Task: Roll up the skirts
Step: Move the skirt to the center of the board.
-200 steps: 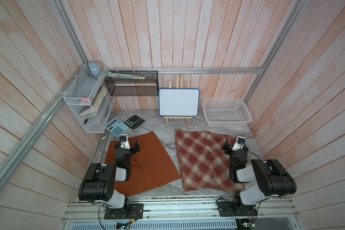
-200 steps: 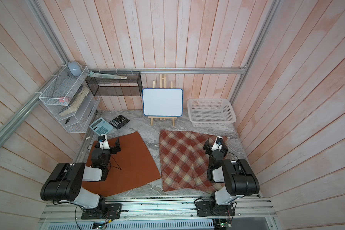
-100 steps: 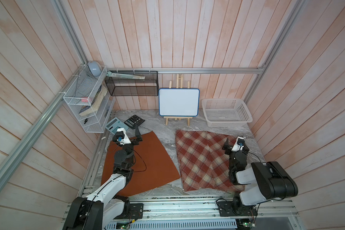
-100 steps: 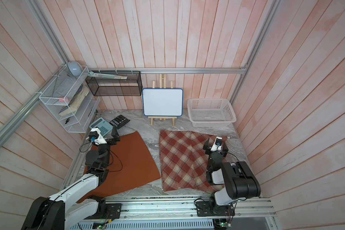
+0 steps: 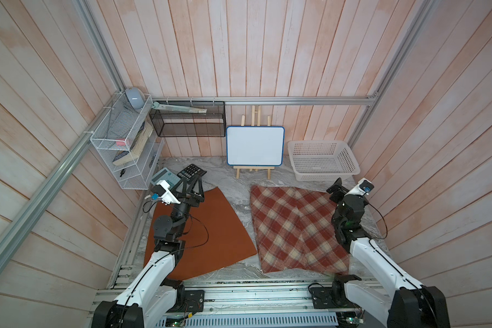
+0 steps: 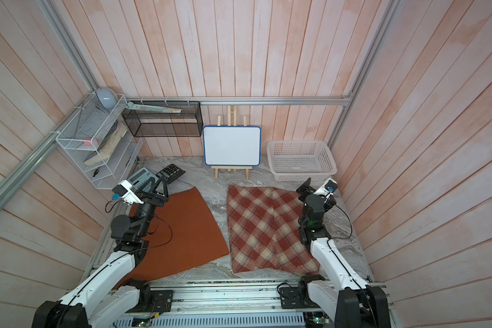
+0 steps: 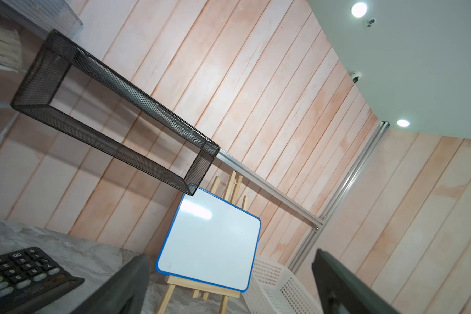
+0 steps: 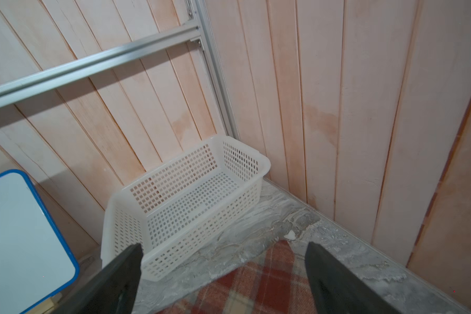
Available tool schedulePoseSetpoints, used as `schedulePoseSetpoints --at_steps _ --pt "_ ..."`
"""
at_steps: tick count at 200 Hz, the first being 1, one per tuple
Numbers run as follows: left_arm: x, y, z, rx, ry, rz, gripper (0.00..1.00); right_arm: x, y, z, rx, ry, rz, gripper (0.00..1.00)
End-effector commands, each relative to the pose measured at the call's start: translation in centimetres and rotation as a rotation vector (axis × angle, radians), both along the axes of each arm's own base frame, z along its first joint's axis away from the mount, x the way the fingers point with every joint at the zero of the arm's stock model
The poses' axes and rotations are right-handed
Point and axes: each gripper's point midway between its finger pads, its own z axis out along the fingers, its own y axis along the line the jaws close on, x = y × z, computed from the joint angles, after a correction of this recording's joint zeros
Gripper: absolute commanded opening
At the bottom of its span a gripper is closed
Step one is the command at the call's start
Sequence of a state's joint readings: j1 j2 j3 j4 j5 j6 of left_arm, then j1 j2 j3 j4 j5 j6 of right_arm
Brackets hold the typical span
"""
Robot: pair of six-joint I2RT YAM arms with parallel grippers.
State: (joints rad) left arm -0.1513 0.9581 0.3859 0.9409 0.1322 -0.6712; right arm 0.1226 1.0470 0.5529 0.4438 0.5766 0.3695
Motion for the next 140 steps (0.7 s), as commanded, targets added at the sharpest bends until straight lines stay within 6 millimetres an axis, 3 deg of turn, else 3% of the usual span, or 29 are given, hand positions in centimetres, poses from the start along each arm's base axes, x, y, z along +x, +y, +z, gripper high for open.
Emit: schedulePoseSetpoints --at_steps 1,7,15,21,31,33,39,43,59,88,111,124,140 --pt "0.5 -2.0 0.1 -0.050 0.088 -0.148 0.99 -0.9 0.3 -3.9 -0.036 0.253 0.025 0.92" --pt "0.9 -2.5 -0.4 -0.049 0.129 -0.169 0.99 -0.9 0.9 -3.6 -0.027 0.237 0.065 0.83" --pt "1.1 -3.1 -0.6 -0.028 0.156 -0.201 1.00 -1.4 1.4 -3.3 0.003 0.200 0.091 0.61" --pt "1.2 -3.5 -1.0 -0.023 0.186 -0.217 0.92 -1.8 1.8 -3.1 0.044 0.165 0.114 0.44" --pt "1.1 -4.1 -1.7 -0.027 0.226 -0.261 0.59 -2.4 3.1 -2.5 0.128 0.104 0.188 0.05" --pt "1.0 -4.3 -1.7 -0.025 0.227 -0.274 0.47 -2.4 3.5 -2.5 0.143 0.097 0.206 0.00" --pt "0.8 -4.9 -2.1 -0.021 0.244 -0.305 0.12 -2.6 4.5 -2.4 0.182 0.092 0.257 0.00" --pt "0.8 -5.2 -2.6 -0.029 0.276 -0.319 0.00 -2.6 5.5 -2.5 0.202 0.103 0.300 0.00" --pt "-0.1 -7.6 -4.9 -0.030 0.383 -0.421 0.00 -2.5 8.9 -4.3 0.227 0.254 0.412 0.00" --pt "-2.5 -11.2 -10.6 -0.081 0.626 -0.530 0.00 -3.6 18.0 -8.7 0.136 0.528 0.674 0.00" --pt "-5.6 -14.4 -15.3 -0.085 0.813 -0.591 0.00 -5.0 24.1 -10.9 0.019 0.701 0.845 0.00" --pt "-8.1 -16.6 -17.1 -0.012 0.896 -0.626 0.00 -6.4 26.2 -12.1 -0.027 0.789 0.889 0.00" --pt "-10.5 -17.6 -19.1 0.035 0.966 -0.629 0.00 -8.9 29.6 -13.4 -0.007 0.844 1.009 0.14"
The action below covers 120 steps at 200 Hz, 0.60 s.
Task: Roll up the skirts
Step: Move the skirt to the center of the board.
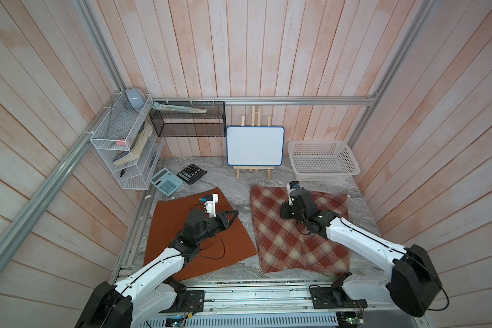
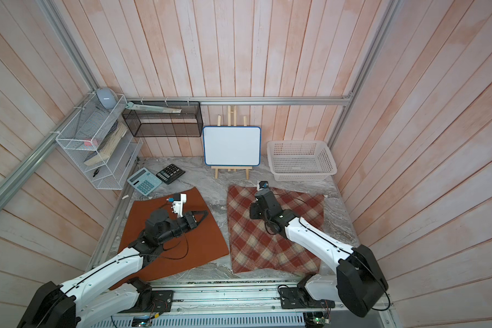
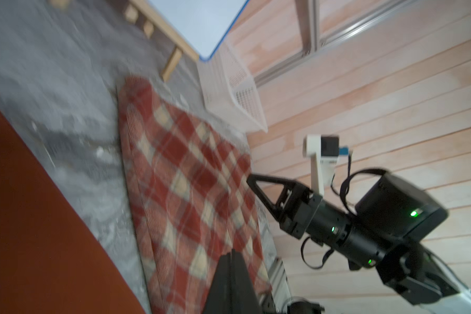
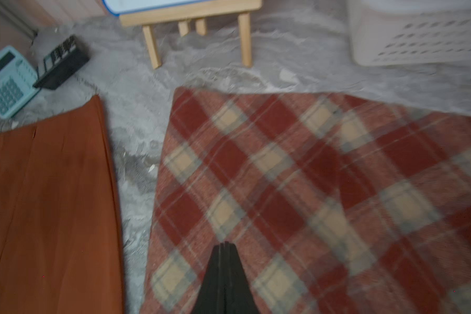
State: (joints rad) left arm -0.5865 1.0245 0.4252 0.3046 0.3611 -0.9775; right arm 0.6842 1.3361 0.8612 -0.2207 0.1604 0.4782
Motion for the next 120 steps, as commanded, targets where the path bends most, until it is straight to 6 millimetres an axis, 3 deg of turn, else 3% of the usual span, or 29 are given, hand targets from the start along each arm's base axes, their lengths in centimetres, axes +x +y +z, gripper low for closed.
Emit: schedulePoseSetpoints --at_steps 1,22,48,66,102,120 --pt "-3.1 -0.7 -3.9 0.099 0.143 -0.009 0.00 -4.4 3.0 -2.5 -0.044 0.151 0.156 0.15" --pt "-3.2 2.1 -5.1 0.115 0.172 0.119 0.00 -8.5 7.0 -4.6 -0.072 0.225 0.282 0.29" --pt "-2.5 5.0 -4.5 0.125 0.151 0.197 0.00 -12.0 8.0 -7.7 -0.178 0.319 0.312 0.37" --pt "-2.0 6.0 -4.4 0.134 0.160 0.206 0.00 -12.9 8.0 -8.2 -0.170 0.333 0.286 0.42" --pt "-1.8 5.6 -4.2 0.122 0.148 0.183 0.00 -12.1 6.7 -8.7 -0.193 0.319 0.185 0.44" --pt "-1.7 5.6 -4.1 0.129 0.142 0.180 0.00 -12.8 6.7 -9.7 -0.179 0.350 0.191 0.44"
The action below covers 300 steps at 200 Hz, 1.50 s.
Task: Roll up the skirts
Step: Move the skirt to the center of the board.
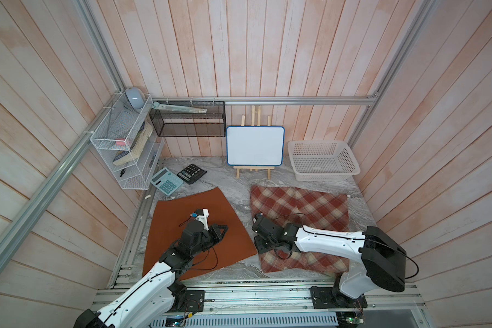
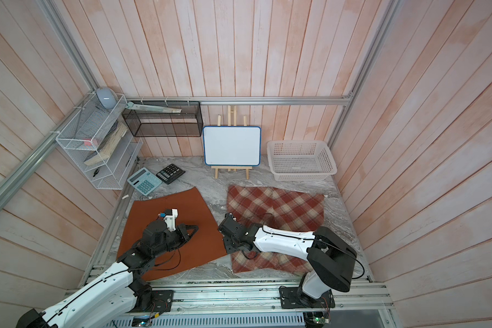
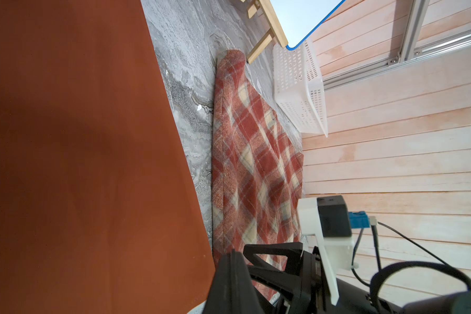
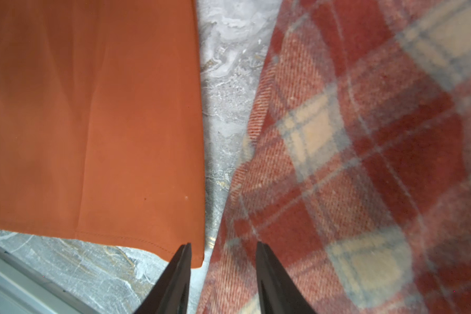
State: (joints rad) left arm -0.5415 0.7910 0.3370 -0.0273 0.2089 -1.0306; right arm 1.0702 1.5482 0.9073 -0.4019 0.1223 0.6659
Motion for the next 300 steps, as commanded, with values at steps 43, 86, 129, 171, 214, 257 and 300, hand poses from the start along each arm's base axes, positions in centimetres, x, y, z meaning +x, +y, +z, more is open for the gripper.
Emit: schedulePoseSetpoints --at_steps 43,86,129,171,214,257,300 --pt "0.3 -0.2 0.7 0.013 -0.037 -0.024 0.00 -0.9 -1.9 -3.2 -0.045 0.061 -0.092 0.40" --pt "0.3 -0.3 0.5 0.011 -0.034 -0.026 0.00 -1.2 -1.5 -4.1 -0.038 0.085 -0.085 0.20" --pt "0.3 -0.2 0.5 0.013 -0.036 -0.024 0.00 -0.8 -1.2 -2.9 0.000 0.060 -0.089 0.00" --pt "0.6 -0.6 0.9 0.005 -0.047 -0.032 0.00 1.4 0.5 3.8 0.155 -0.075 -0.105 0.00" --pt "1.4 -1.0 2.2 0.020 -0.075 -0.042 0.00 4.3 4.2 11.3 0.484 -0.158 -0.089 0.00" --pt "2.3 1.9 3.9 0.077 -0.091 0.101 0.00 7.3 11.3 10.3 0.526 -0.116 0.016 0.00" --pt "2.0 9.3 8.4 0.143 -0.191 0.401 0.00 13.3 16.0 8.7 0.580 -0.090 -0.008 0.00"
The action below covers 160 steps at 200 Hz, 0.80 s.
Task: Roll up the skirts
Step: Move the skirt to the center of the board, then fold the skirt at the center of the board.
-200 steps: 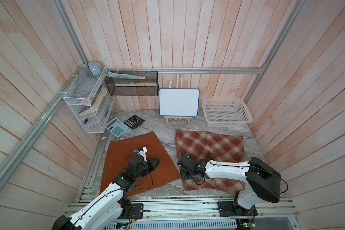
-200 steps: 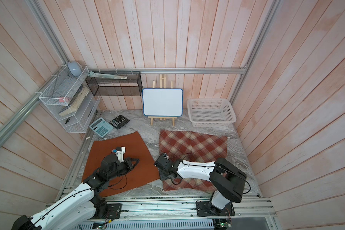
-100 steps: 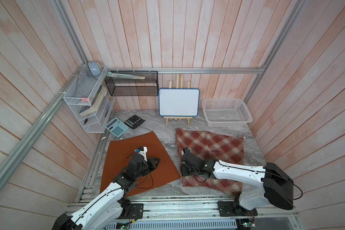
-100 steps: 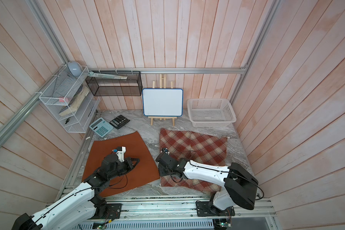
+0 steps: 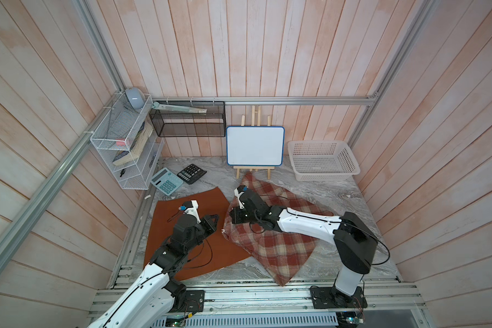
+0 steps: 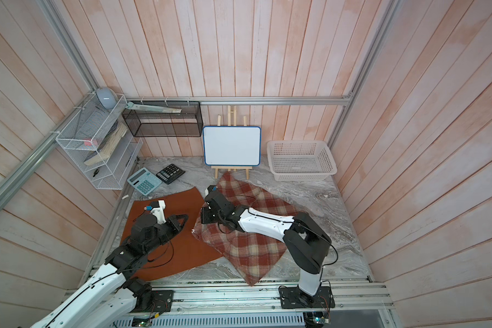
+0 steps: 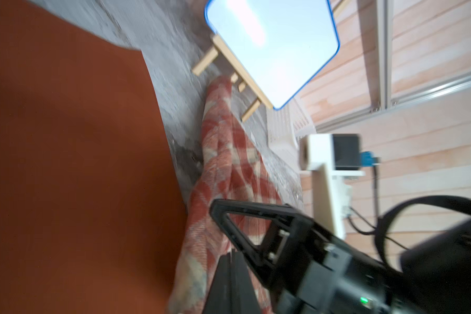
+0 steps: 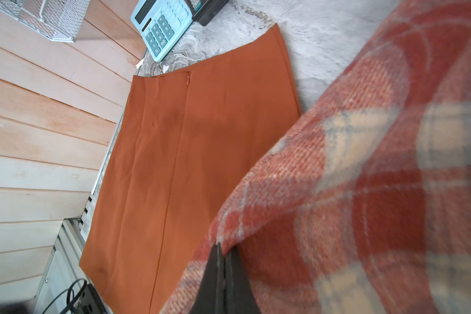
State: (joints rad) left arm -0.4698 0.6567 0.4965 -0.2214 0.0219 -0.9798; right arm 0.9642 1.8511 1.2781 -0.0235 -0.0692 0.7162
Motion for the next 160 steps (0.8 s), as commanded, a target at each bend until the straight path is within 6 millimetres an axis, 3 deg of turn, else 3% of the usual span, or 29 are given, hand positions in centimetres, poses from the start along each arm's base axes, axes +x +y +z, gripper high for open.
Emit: schedulePoseSetpoints --at_steps 1,7,19,30,45,55,71,87,110,122,141,160 --pt "-0.3 4.6 1.7 0.075 -0.039 0.191 0.00 3.4 2.4 1.4 0.105 -0.015 0.014 0.00" --pt "-0.5 5.1 2.1 0.075 -0.052 0.212 0.00 4.4 2.9 1.4 0.129 -0.009 0.010 0.01" --pt "-0.6 5.4 2.8 0.066 -0.075 0.221 0.00 6.0 3.8 1.9 0.213 0.020 0.044 0.23" --pt "-0.5 4.5 2.6 0.054 -0.070 0.180 0.00 7.0 3.9 2.6 0.232 0.022 0.055 0.31" --pt "-0.3 2.5 1.5 0.022 -0.030 0.085 0.00 7.8 2.2 4.1 0.208 -0.030 0.032 0.43" --pt "-0.3 0.7 0.2 -0.002 0.003 0.002 0.07 8.2 0.1 4.4 0.175 -0.051 -0.001 0.46" --pt "-0.7 -1.5 -2.0 -0.035 0.061 -0.081 0.10 9.0 -5.0 3.8 0.087 -0.060 -0.080 0.46" --pt "-1.9 -4.2 -3.5 -0.019 0.099 -0.165 0.19 9.2 -12.3 1.6 -0.055 -0.053 -0.227 0.46" --pt "-5.2 -9.7 -5.6 0.001 0.187 -0.382 0.32 6.9 -24.7 -2.7 -0.326 -0.029 -0.500 0.46" --pt "-7.1 -12.0 -7.1 0.004 0.243 -0.484 0.39 4.8 -29.8 -4.4 -0.396 0.011 -0.618 0.49" --pt "-10.2 -14.8 -8.9 -0.017 0.306 -0.614 0.51 2.3 -34.8 -5.7 -0.422 0.029 -0.731 0.53" --pt "-13.1 -17.2 -9.5 -0.012 0.338 -0.744 0.58 1.4 -39.0 -5.9 -0.401 0.057 -0.840 0.59"
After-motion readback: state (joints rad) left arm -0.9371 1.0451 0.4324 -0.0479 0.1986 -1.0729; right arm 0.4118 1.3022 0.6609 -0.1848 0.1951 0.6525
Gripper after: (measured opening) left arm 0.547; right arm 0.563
